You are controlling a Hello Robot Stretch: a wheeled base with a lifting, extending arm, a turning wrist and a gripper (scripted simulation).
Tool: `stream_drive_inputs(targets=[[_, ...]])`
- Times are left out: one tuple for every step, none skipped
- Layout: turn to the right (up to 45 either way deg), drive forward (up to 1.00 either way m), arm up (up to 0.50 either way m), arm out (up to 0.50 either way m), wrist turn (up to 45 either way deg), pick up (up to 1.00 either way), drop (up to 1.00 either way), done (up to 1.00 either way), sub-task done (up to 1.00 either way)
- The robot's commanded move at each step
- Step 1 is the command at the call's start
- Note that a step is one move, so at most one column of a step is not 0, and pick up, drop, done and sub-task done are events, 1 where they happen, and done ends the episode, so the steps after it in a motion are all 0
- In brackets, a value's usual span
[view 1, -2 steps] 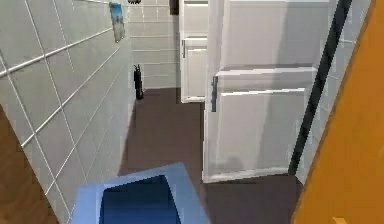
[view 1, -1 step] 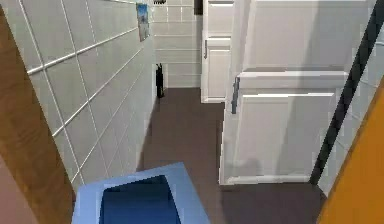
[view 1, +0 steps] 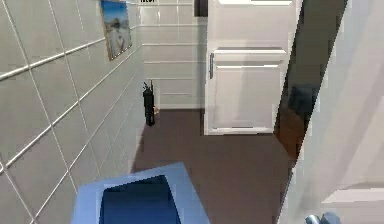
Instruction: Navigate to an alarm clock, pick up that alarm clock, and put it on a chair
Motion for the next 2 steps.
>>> stream_drive_inputs(targets=[[-12.0, 0.00, 0.00, 0.00, 0.0, 0.00, 0.00, 0.00, 0.00], [0.0, 0.25, 0.00, 0.00, 0.0, 0.00, 0.00, 0.00, 0.00]])
